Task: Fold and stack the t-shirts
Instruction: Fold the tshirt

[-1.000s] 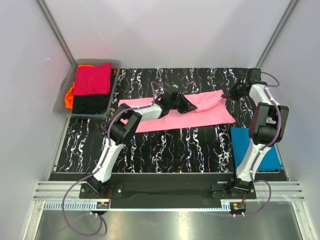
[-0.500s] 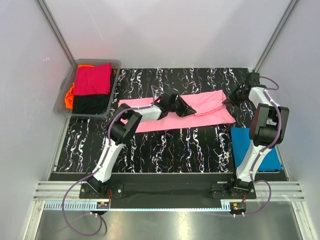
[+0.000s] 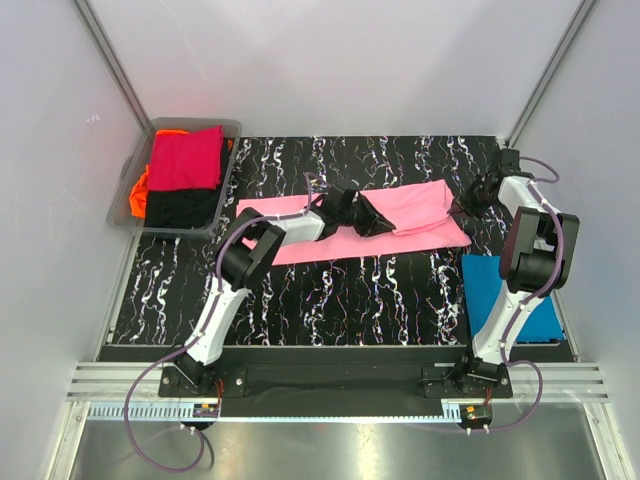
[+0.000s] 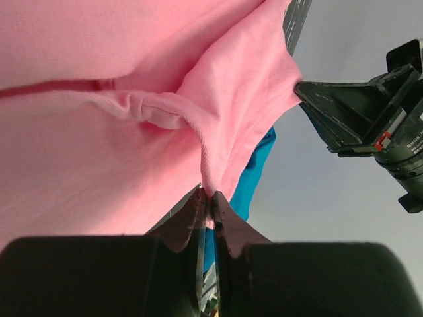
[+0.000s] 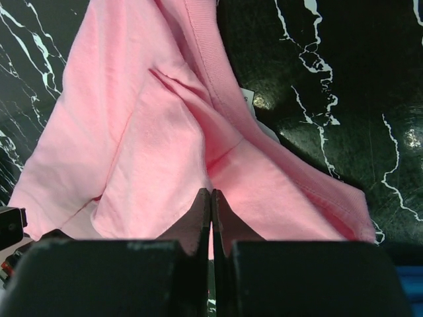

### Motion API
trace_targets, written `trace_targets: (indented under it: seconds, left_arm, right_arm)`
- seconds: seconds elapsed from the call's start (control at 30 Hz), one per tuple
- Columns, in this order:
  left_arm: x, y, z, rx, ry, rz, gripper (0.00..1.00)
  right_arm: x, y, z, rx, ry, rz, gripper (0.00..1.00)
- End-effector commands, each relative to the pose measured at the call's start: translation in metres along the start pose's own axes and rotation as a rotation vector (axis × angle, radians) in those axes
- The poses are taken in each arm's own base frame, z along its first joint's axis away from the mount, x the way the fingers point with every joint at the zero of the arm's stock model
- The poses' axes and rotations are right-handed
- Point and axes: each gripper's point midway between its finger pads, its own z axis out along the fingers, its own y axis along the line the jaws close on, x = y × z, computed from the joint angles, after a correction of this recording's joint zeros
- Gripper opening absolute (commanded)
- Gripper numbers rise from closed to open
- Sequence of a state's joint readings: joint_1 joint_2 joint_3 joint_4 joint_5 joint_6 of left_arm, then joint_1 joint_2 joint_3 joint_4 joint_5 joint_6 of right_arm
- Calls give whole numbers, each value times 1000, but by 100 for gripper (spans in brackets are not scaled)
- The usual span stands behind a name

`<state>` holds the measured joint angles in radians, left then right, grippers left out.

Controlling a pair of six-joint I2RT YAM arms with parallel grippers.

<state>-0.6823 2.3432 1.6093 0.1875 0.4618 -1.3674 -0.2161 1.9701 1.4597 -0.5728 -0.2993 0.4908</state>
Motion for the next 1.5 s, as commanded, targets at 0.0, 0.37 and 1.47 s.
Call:
trace_targets:
  seconds: [0.0,0.37,1.47]
  left_arm:
    - [11,-12,-3,30,40,8,12]
    - [-12,-1,-47,-28,-35,22,37]
    - [-50,-14,15,92,-8,142,35]
  right_arm:
    - [-8,1,-15,8,-46,-24,0]
    - [0,-18,-7,103,8,-15,24]
    - [-31,81,58,-368,98,95,8]
